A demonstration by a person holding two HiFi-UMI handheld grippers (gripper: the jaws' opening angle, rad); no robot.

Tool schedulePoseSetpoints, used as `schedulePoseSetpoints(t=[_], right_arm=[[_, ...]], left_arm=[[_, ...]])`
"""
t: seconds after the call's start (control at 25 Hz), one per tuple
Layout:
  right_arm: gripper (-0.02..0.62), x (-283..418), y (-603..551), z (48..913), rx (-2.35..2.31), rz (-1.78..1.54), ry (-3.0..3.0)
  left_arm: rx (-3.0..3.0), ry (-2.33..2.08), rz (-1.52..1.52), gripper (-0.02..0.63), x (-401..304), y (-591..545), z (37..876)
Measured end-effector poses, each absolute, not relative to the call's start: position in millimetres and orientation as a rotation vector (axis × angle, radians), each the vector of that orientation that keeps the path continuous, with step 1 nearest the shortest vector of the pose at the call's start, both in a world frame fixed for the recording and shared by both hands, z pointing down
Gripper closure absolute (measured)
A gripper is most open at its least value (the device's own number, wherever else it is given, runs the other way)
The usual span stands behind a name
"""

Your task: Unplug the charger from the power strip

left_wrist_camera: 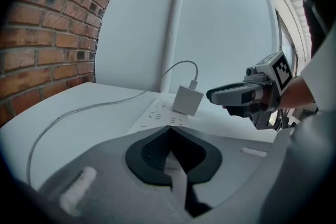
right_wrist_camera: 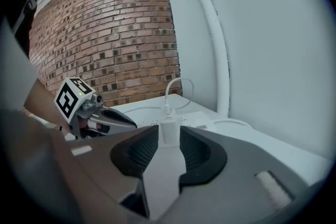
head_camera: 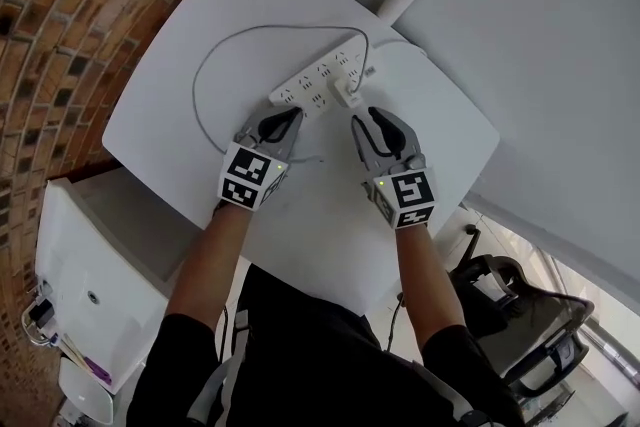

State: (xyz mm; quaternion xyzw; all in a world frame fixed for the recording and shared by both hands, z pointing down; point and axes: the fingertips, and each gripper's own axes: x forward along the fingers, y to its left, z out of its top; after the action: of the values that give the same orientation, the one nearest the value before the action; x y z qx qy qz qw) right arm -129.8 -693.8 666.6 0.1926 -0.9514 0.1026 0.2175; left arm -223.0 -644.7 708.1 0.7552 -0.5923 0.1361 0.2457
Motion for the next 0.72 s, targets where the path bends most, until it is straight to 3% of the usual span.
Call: schedulePoseSetpoints(t=[0.28,0.72], right_arm=[[0.425,-159,-701,677,0.475,0.245,-2.624],[0.449,-189,-714,681,0.501,0.182,-2.611]], left_arm=[[2.077,-1.608,0.370,0.608,-221,-642,710],[2.089,-1.590,0.363,0.609,-222,-645,708]])
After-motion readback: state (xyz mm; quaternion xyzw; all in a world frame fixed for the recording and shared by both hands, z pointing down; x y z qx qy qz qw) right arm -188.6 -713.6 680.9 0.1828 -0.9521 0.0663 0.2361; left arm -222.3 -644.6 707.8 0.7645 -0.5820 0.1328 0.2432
